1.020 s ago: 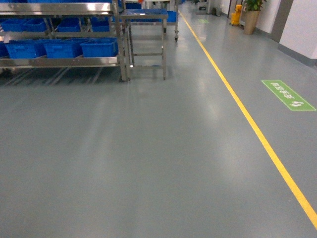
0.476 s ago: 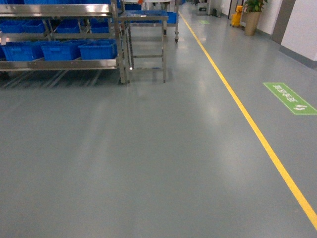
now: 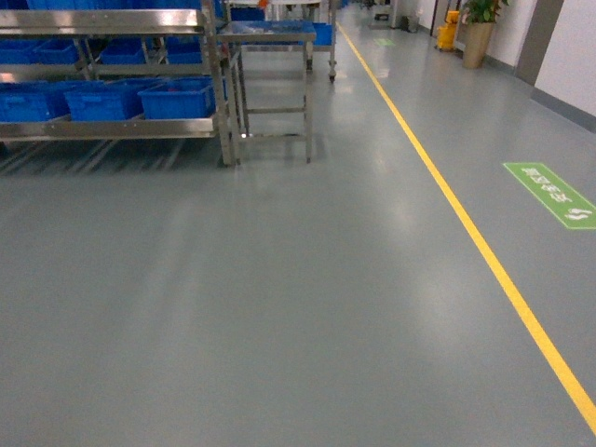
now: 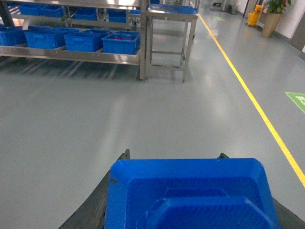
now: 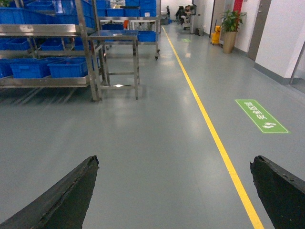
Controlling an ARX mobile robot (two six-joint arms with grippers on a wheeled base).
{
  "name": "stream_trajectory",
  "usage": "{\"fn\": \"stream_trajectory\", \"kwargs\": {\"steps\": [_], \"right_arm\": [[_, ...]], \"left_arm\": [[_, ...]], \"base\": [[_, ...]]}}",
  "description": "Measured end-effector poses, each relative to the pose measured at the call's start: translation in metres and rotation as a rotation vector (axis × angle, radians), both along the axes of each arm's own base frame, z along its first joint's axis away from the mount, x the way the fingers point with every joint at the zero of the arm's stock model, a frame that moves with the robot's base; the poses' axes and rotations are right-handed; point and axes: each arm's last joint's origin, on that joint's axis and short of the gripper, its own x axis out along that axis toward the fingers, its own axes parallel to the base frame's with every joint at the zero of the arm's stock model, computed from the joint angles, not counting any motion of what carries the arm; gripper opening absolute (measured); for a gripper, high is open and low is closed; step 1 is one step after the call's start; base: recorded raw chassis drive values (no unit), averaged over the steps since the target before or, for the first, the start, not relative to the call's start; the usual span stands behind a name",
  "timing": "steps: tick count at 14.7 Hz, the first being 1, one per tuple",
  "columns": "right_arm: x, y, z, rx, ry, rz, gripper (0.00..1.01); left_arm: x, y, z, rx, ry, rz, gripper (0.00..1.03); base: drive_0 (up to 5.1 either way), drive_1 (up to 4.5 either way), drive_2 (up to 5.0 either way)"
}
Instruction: Pick blue part to blue bin on bottom shelf
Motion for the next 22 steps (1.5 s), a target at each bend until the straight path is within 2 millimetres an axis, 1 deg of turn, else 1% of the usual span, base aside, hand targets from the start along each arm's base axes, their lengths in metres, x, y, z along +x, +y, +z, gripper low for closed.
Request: {"fn": "stream_trajectory", "kwargs": {"steps": [22], "right_arm": [[0.0,0.0,-0.0003,0.0,0.003,-0.001,0.98]], "left_arm": [[0.0002,-0.0001,0.0,0.0,0.0,0.0,0.43]], "base": [[0.0,4.37,-4.3]]}}
